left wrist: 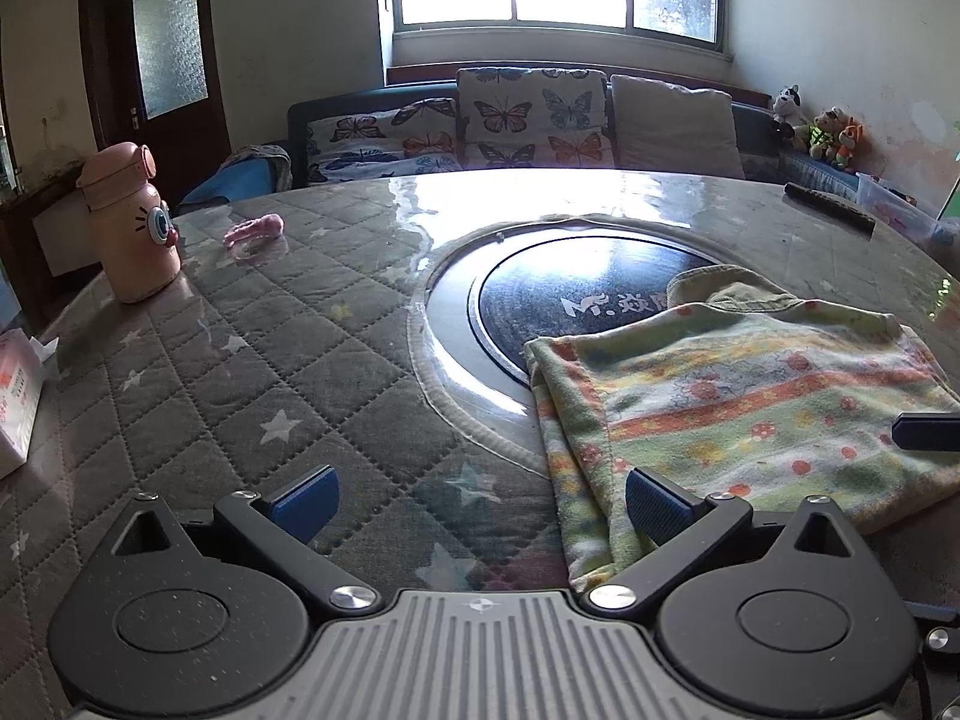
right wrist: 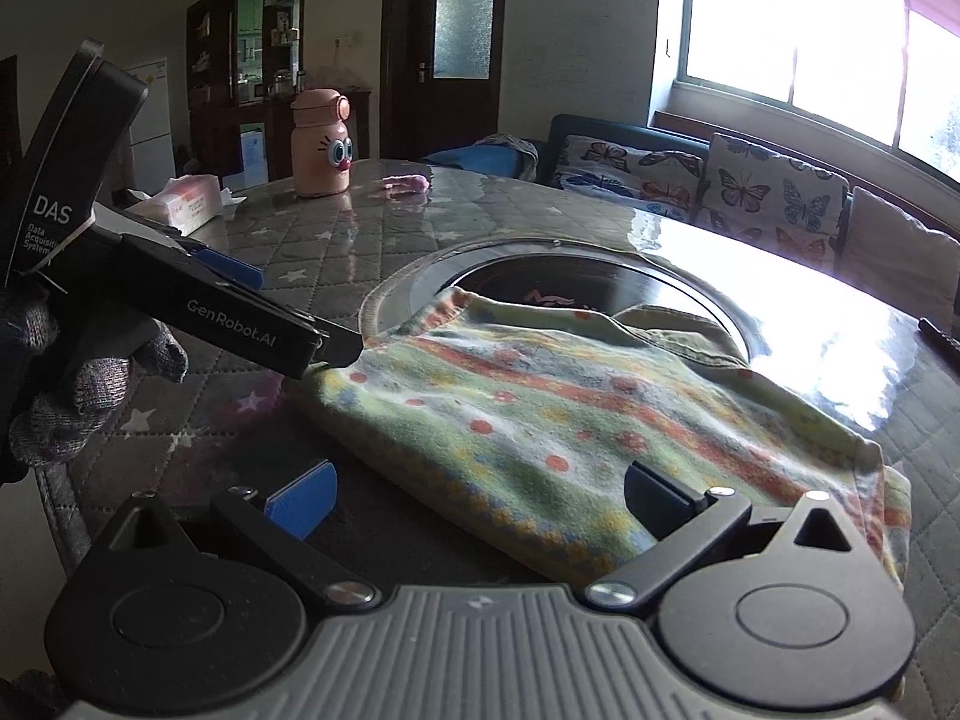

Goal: Fold clothes

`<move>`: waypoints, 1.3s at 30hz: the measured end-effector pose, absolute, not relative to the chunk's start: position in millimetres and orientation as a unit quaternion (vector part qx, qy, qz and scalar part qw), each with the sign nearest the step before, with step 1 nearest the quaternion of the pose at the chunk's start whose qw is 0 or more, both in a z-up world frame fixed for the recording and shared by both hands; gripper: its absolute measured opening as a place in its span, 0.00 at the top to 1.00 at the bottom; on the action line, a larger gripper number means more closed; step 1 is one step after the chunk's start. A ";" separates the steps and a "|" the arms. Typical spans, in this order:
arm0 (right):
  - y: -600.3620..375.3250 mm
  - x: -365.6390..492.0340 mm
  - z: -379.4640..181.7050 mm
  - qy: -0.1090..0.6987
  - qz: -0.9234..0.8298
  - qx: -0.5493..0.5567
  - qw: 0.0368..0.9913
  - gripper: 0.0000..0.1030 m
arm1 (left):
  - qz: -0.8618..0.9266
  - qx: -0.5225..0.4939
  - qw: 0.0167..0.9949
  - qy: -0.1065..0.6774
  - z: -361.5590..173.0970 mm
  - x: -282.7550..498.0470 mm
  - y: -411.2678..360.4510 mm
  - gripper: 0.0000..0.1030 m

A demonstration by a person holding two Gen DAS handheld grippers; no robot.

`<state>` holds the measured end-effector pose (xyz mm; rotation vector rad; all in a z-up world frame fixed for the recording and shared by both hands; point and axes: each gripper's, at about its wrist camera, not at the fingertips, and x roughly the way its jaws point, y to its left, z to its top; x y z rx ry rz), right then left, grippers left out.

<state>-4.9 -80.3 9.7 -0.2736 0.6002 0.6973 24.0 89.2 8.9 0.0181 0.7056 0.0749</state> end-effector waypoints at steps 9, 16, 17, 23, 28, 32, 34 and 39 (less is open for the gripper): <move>-58.1 -5.6 11.5 0.282 0.361 -0.161 0.874 0.01 | 0.042 -0.010 0.935 0.352 10.4 31.1 102.4 0.00; -33.6 -6.3 11.5 0.277 0.390 -0.193 0.857 0.12 | 0.032 -0.040 0.931 0.362 14.8 40.4 109.2 0.00; -29.3 -7.3 11.5 0.274 0.394 -0.201 0.854 0.14 | 0.030 -0.044 0.930 0.364 15.0 42.0 110.1 0.00; -4.2 -14.1 10.0 0.252 0.416 -0.251 0.837 0.30 | 0.013 -0.084 0.924 0.374 16.1 48.0 117.9 0.00; 8.4 -12.6 6.2 0.254 0.418 -0.265 0.831 0.63 | -0.005 -0.124 0.915 0.385 13.8 51.1 124.1 0.00; 4.1 -7.9 11.4 0.260 0.419 -0.239 0.836 0.80 | -0.019 -0.153 0.906 0.394 12.1 54.5 126.5 0.00; -1.0 -6.8 17.3 0.258 0.422 -0.219 0.841 0.87 | -0.029 -0.172 0.900 0.399 11.3 57.0 127.0 0.00; -14.2 -6.4 30.4 0.249 0.422 -0.186 0.852 0.89 | -0.047 -0.205 0.889 0.407 11.8 63.1 124.4 0.02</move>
